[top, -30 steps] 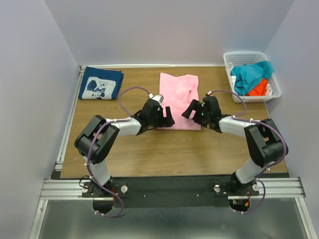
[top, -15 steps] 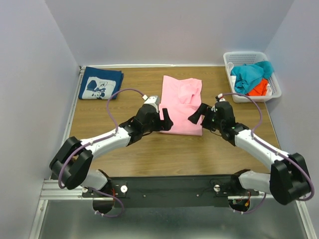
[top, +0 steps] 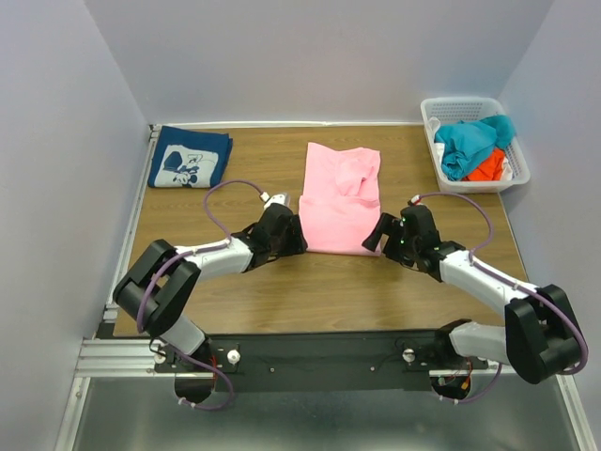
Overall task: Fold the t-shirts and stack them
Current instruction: Fold the tshirt
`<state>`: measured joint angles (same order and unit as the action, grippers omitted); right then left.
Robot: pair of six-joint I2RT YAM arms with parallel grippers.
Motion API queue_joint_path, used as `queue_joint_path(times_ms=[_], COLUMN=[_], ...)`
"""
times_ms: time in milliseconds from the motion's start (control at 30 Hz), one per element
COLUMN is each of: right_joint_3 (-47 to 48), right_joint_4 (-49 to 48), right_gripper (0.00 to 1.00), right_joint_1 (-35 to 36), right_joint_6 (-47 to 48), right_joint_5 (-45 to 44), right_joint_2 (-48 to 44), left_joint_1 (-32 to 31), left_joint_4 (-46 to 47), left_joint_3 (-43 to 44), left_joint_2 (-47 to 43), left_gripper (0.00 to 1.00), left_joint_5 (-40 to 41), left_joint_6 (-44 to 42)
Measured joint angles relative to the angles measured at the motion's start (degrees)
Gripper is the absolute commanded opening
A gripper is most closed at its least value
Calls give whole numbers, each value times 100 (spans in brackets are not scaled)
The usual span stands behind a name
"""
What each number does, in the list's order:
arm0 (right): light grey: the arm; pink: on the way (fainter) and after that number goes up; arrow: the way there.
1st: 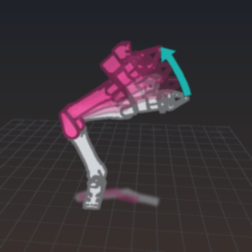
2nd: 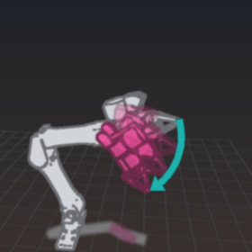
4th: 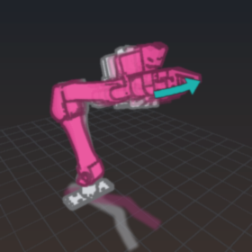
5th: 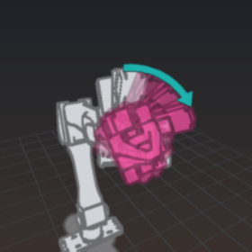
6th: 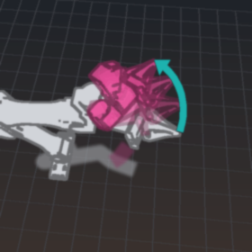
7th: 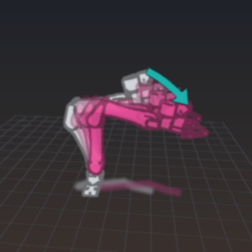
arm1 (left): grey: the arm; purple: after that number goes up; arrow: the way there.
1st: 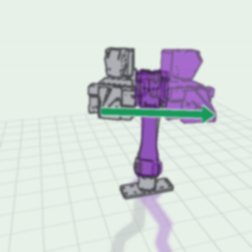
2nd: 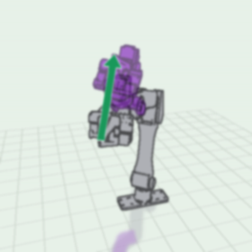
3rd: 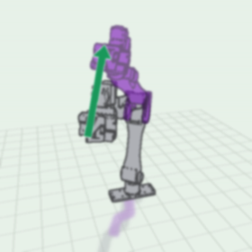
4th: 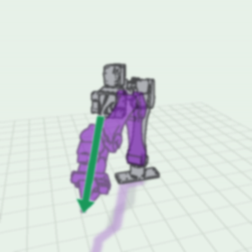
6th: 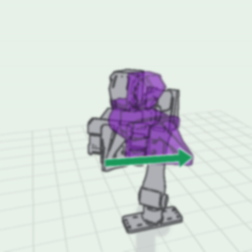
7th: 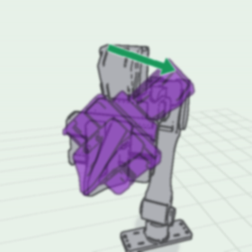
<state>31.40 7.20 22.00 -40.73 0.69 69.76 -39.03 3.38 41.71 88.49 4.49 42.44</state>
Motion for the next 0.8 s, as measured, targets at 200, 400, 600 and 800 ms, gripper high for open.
queue_joint_path(times_ms=[200, 400, 600, 800], right_joint_3=[0, -46, -96, -92], right_joint_4=[26, 26, 33, 11], right_gripper=[100, 100, 97, 77], right_joint_1=[0, 0, 0, 0], right_joint_6=[-46, -105, -114, -162], right_joint_5=[-48, -90, -85, 7], right_joint_2=[116, 116, 131, 369], left_joint_1=[55, 57, 61, 61], left_joint_4=[197, 358, 470, 549], left_joint_3=[-20, -114, -155, -197], left_joint_2=[256, 297, 378, 378], left_gripper=[49, 29, 2, 0], left_joint_5=[-87, -131, -214, -238], left_joint_6=[90, 164, 192, 181])
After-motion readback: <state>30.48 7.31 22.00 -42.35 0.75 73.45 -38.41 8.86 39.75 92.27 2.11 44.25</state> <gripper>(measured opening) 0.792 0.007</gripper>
